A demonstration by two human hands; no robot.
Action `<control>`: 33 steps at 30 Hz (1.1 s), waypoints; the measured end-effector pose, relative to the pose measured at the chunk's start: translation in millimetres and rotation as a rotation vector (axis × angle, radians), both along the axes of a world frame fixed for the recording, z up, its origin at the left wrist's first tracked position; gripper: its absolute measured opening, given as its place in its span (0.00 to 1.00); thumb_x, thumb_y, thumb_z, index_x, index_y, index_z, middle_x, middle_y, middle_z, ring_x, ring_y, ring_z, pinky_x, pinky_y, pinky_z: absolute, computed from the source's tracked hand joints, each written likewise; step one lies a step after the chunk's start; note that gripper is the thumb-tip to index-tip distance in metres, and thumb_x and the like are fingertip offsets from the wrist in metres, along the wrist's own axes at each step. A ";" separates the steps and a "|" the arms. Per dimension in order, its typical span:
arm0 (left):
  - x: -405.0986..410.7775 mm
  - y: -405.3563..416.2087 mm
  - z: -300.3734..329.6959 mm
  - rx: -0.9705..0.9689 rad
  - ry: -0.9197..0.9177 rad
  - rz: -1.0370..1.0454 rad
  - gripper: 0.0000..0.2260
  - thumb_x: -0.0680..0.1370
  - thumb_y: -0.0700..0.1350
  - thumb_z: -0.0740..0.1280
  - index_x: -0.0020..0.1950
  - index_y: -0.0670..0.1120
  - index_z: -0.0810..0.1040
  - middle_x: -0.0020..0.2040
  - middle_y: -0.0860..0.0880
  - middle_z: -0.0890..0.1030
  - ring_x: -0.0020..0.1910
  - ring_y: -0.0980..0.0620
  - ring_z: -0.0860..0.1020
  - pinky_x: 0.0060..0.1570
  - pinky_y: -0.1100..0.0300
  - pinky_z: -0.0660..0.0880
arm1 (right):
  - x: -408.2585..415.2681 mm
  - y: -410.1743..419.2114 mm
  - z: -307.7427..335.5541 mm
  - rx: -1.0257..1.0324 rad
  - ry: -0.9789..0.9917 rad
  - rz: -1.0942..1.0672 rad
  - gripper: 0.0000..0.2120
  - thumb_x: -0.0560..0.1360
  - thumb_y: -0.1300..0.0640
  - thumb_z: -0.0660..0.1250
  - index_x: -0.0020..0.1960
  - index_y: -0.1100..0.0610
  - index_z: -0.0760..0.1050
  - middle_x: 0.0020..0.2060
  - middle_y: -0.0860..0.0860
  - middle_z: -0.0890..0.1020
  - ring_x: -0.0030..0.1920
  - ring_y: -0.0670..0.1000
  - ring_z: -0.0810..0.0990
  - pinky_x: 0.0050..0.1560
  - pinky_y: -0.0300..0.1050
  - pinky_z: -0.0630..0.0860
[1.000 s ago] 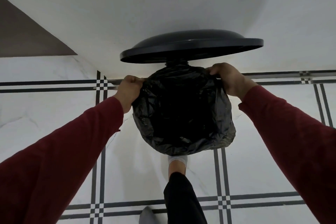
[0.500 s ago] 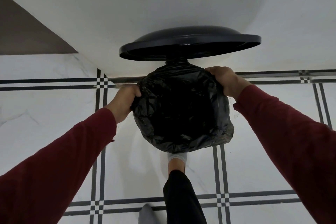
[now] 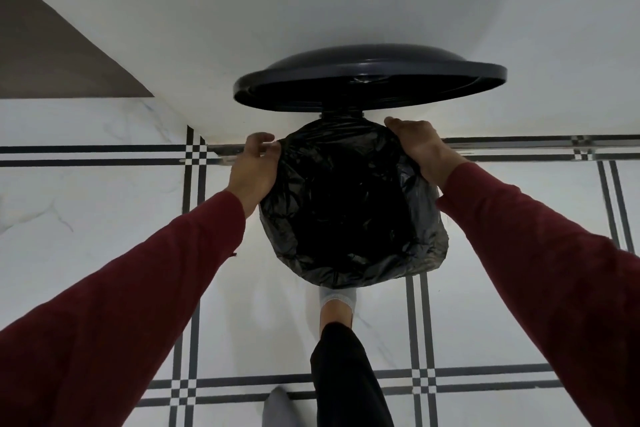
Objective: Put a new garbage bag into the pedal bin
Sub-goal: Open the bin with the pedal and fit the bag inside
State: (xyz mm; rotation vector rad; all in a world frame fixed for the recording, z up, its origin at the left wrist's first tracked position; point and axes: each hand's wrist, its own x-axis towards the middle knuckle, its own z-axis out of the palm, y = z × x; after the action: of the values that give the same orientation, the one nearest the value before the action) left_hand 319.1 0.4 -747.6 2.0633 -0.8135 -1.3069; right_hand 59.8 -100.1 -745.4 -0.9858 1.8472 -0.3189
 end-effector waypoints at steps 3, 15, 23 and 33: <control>-0.8 -7.4 3.3 -0.187 -0.273 -0.118 0.15 0.78 0.40 0.61 0.59 0.54 0.81 0.53 0.49 0.77 0.47 0.52 0.79 0.47 0.61 0.76 | 0.3 -4.8 -4.8 -0.014 0.083 0.065 0.21 0.75 0.40 0.65 0.33 0.56 0.75 0.39 0.52 0.82 0.47 0.55 0.80 0.52 0.46 0.75; -17.1 -56.8 17.2 0.046 -0.193 -0.237 0.17 0.79 0.55 0.68 0.53 0.42 0.86 0.52 0.43 0.86 0.54 0.43 0.83 0.60 0.51 0.79 | -4.3 1.5 -7.4 -0.128 -0.136 0.192 0.11 0.71 0.45 0.78 0.43 0.52 0.84 0.39 0.47 0.85 0.40 0.45 0.82 0.47 0.39 0.78; -2.7 -54.8 8.2 0.251 0.220 -0.056 0.20 0.81 0.55 0.67 0.66 0.43 0.80 0.61 0.45 0.83 0.57 0.48 0.83 0.62 0.53 0.79 | 2.0 -9.9 -2.5 0.024 -0.190 -0.024 0.11 0.72 0.52 0.76 0.47 0.60 0.85 0.42 0.56 0.86 0.38 0.54 0.85 0.45 0.46 0.82; 0.4 -17.5 10.5 0.223 0.100 -0.131 0.20 0.83 0.60 0.60 0.65 0.48 0.80 0.59 0.48 0.83 0.55 0.49 0.81 0.54 0.55 0.78 | -7.2 -11.7 5.3 0.041 -0.002 0.092 0.31 0.71 0.32 0.67 0.57 0.58 0.84 0.51 0.54 0.86 0.52 0.56 0.85 0.63 0.51 0.78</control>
State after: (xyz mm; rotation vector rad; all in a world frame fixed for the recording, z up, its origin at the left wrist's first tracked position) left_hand 319.5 -17.2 -737.1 2.1225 -0.8007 -1.6239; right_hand 52.6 -111.8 -740.0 -1.0384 1.7934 -0.2249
